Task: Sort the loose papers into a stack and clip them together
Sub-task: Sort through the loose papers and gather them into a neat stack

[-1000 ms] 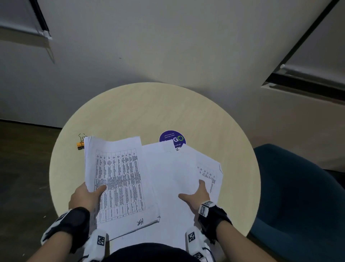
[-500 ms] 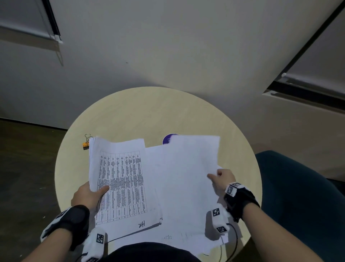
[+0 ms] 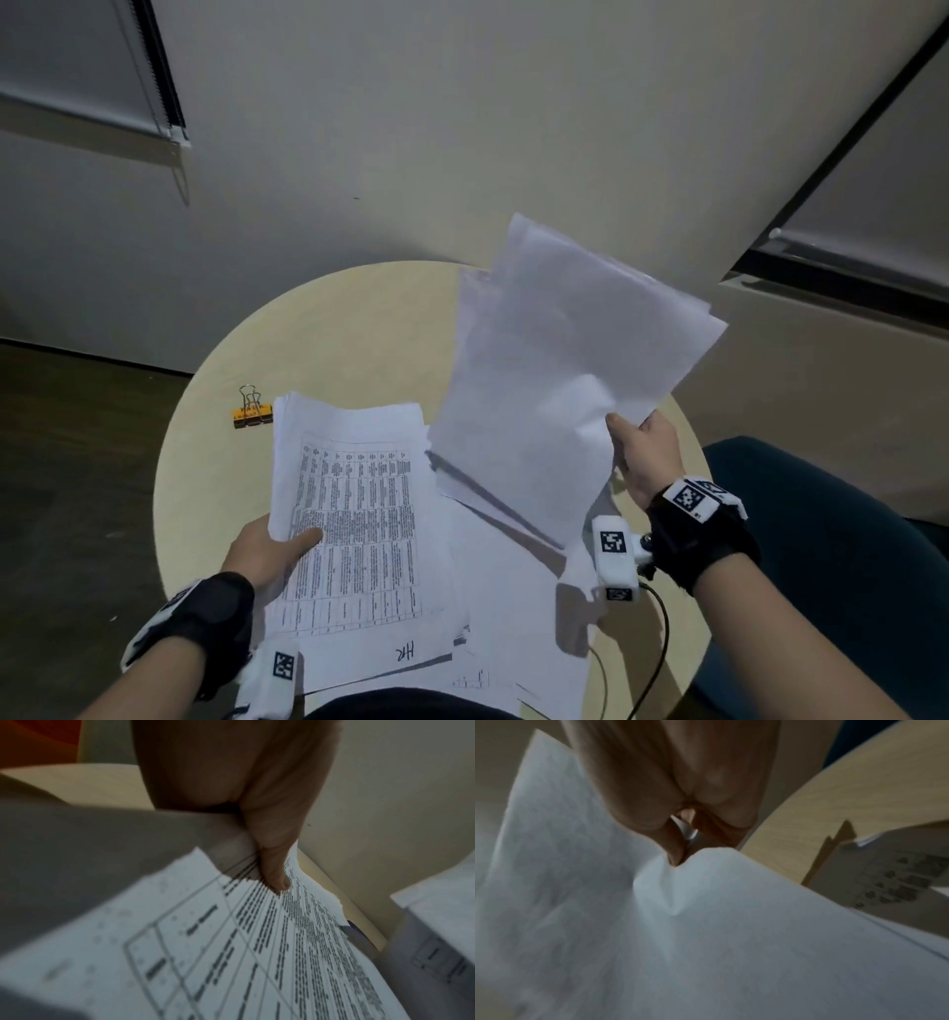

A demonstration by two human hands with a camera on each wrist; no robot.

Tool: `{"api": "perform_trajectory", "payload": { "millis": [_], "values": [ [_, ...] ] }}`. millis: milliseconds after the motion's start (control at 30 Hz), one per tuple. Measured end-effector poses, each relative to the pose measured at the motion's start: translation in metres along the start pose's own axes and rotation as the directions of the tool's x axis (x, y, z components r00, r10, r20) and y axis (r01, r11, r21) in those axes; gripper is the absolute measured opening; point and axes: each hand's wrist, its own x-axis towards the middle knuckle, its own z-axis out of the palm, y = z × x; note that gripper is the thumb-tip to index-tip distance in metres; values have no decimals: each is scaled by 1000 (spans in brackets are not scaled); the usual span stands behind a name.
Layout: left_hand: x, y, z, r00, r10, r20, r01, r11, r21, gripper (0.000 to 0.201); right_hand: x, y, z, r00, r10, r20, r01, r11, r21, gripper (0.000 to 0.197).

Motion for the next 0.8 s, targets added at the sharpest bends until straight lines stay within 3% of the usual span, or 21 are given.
{"api": "perform_trajectory", "payload": {
  "millis": [100, 233, 333, 433, 467, 533, 600, 667, 733, 800],
  "values": [
    [5, 1, 6, 999, 19, 33, -19, 1000, 5, 34, 8, 13, 7, 985, 120, 124, -125, 992, 35, 19],
    [4, 2, 8, 999, 45, 23, -45, 999, 18, 31, 18, 51, 20, 939, 307, 158, -321, 944, 77, 20],
    [3, 3, 9, 999, 39, 22, -40, 999, 28, 32, 18, 71, 33, 860, 467, 207, -498, 857, 133, 28],
    [0, 4, 10, 999, 31, 17, -32, 999, 44, 30, 18, 77, 45, 793, 536, 290, -594, 785, 174, 33],
    [-1, 5, 9, 999, 33, 17, -33, 998, 46, 30, 20, 76, 50, 786, 540, 300, -595, 793, 131, 39],
    [-1, 5, 9, 999, 30, 19, -31, 998, 56, 30, 22, 75, 61, 830, 492, 263, -493, 867, -67, 62],
    [-3, 6, 7, 1000, 24, 18, -25, 998, 61, 31, 20, 75, 73, 911, 371, 181, -327, 916, -230, 42],
    [-5, 6, 6, 999, 47, 27, -48, 998, 36, 30, 6, 72, 79, 958, 245, 147, -189, 930, -317, 22],
    [-11, 12, 6, 996, 86, 21, -86, 996, -7, 31, -8, 73, 84, 951, 228, 208, -133, 911, -391, 12],
    [-19, 18, 6, 997, 79, 6, -79, 996, -33, 31, -18, 82, 88, 915, 262, 308, -88, 872, -481, 30]
  ]
}}
